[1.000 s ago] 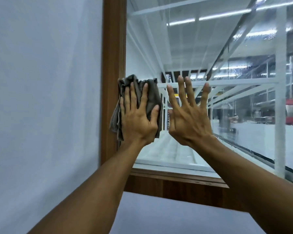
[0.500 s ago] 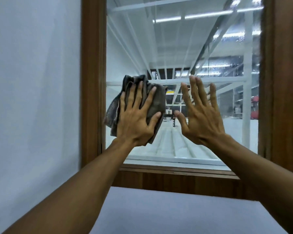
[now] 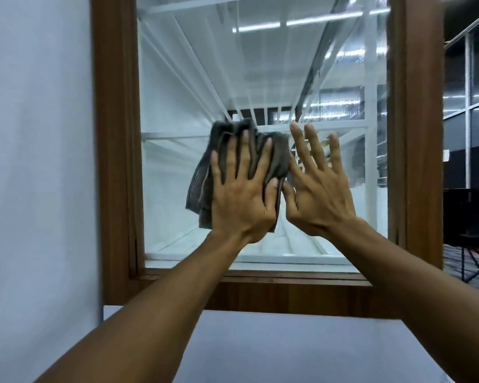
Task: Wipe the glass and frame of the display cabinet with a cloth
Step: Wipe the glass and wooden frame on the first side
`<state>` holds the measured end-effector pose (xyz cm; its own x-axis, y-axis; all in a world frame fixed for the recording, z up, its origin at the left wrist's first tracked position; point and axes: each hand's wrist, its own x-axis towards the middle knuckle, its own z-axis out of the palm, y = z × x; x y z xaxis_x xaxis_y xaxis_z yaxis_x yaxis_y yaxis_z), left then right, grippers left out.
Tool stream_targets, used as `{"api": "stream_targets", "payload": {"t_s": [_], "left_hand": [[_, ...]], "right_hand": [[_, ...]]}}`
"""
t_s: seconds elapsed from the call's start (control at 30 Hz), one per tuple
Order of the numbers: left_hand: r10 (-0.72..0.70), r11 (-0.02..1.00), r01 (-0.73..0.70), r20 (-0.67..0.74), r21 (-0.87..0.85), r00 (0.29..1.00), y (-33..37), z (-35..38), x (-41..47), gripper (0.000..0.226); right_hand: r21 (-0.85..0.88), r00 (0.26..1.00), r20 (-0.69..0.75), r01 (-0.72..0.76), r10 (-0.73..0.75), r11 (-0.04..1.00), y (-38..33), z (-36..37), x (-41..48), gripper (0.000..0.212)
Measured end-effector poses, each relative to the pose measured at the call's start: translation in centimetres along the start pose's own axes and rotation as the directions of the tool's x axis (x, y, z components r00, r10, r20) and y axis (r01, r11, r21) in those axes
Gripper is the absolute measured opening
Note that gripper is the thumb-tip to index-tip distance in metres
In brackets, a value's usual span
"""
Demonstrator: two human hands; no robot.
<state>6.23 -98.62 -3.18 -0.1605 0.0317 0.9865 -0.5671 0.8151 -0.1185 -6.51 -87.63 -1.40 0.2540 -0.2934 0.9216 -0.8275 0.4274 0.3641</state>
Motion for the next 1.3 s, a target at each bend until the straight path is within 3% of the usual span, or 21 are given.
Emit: {"api": "stream_targets", "payload": {"t_s": [0.03, 0.07, 0.1, 0.17, 0.2, 0.27, 0.3, 0.33, 0.37, 0.47, 0.5, 0.6, 0.63, 0.73, 0.77, 0.87, 1.0, 1.13, 1.3], "left_hand": [[0.098, 0.995, -0.098, 0.003, -0.009, 0.995, -0.4, 0.0, 0.2, 0.071], [0.087, 0.996, -0.087, -0.018, -0.009, 0.996, -0.7, 0.0, 0.4, 0.071], [-0.031, 0.999, 0.030, -0.056, -0.015, 0.998, -0.5, 0.1, 0.5, 0.071], [-0.362, 0.932, 0.358, -0.089, -0.056, 0.928, 2.0, 0.5, 0.7, 0.073], [-0.381, 0.924, 0.377, -0.070, -0.069, 0.922, 3.8, 0.7, 0.8, 0.073], [-0.062, 0.997, 0.061, -0.027, -0.040, 0.998, 5.9, 1.1, 0.9, 0.071], [0.113, 0.993, -0.113, -0.001, -0.043, 0.994, 5.6, 1.1, 1.2, 0.070], [0.200, 0.979, -0.199, 0.004, -0.042, 0.980, 5.0, 1.1, 1.5, 0.070], [0.184, 0.982, -0.184, -0.017, -0.033, 0.983, 4.7, 1.2, 1.6, 0.070], [-0.179, 0.983, 0.176, -0.050, -0.045, 0.983, 7.5, 1.7, 1.5, 0.072], [-0.177, 0.983, 0.176, -0.034, -0.046, 0.984, 9.0, 1.8, 1.5, 0.073], [0.120, 0.992, -0.119, 0.025, -0.044, 0.992, 10.1, 2.1, 1.7, 0.075], [0.138, 0.990, -0.138, 0.021, -0.034, 0.990, 9.9, 2.1, 1.8, 0.075], [-0.073, 0.996, 0.071, -0.027, -0.051, 0.997, 11.9, 2.5, 1.8, 0.074], [-0.085, 0.994, 0.083, -0.022, -0.068, 0.996, 13.0, 2.6, 1.8, 0.073], [0.089, 0.994, -0.089, -0.007, -0.065, 0.996, 14.3, 3.0, 2.2, 0.072], [-0.054, 0.995, 0.051, -0.027, -0.087, 0.998, 16.2, 3.5, 1.8, 0.070], [0.033, 0.995, -0.032, 0.009, -0.091, 0.999, 17.9, 4.0, 0.8, 0.067], [0.067, 0.994, -0.067, -0.008, -0.087, 0.998, 16.8, 3.9, 0.4, 0.065]], "right_hand": [[0.004, 1.000, 0.003, 0.007, -0.007, 1.000, 0.3, -0.1, -0.1, 0.074], [0.003, 1.000, 0.001, 0.006, -0.006, 1.000, 0.7, -0.2, -0.3, 0.073], [-0.003, 1.000, -0.002, -0.005, 0.005, 1.000, 1.3, -0.4, -0.6, 0.071], [-0.023, 0.999, 0.010, -0.030, 0.031, 0.999, 2.8, -0.8, -1.4, 0.070], [-0.040, 0.999, 0.025, -0.035, 0.036, 0.999, 3.6, -1.0, -1.8, 0.069], [-0.072, 0.997, 0.063, -0.035, 0.040, 0.997, 5.1, -1.5, -2.6, 0.070], [-0.076, 0.996, 0.078, -0.035, 0.041, 0.996, 5.6, -1.9, -2.9, 0.070], [-0.081, 0.995, 0.084, -0.038, 0.045, 0.996, 6.0, -2.3, -3.1, 0.071], [-0.097, 0.995, 0.086, -0.043, 0.051, 0.994, 6.4, -2.7, -3.3, 0.071], [-0.164, 0.992, 0.080, -0.081, 0.095, 0.983, 7.8, -3.6, -4.0, 0.070], [-0.165, 0.992, 0.070, -0.094, 0.107, 0.982, 8.5, -4.0, -4.2, 0.070], [-0.126, 0.996, 0.057, -0.054, 0.061, 0.991, 10.6, -4.8, -5.1, 0.074], [-0.104, 0.998, 0.050, -0.035, 0.040, 0.994, 11.0, -4.9, -5.3, 0.076], [-0.014, 0.999, -0.002, -0.045, 0.045, 0.999, 11.0, -5.1, -5.6, 0.081], [0.022, 0.997, -0.024, -0.075, 0.076, 0.997, 10.9, -5.1, -5.7, 0.082], [0.082, 0.988, -0.064, -0.132, 0.137, 0.988, 11.2, -5.0, -6.8, 0.076], [0.181, 0.981, -0.109, -0.140, 0.161, 0.973, 11.5, -4.6, -8.6, 0.064], [0.222, 0.975, -0.106, -0.170, 0.197, 0.960, 11.2, -4.7, -8.6, 0.062], [0.102, 0.967, -0.093, -0.227, 0.236, 0.969, 10.1, -4.6, -8.7, 0.067]]}}
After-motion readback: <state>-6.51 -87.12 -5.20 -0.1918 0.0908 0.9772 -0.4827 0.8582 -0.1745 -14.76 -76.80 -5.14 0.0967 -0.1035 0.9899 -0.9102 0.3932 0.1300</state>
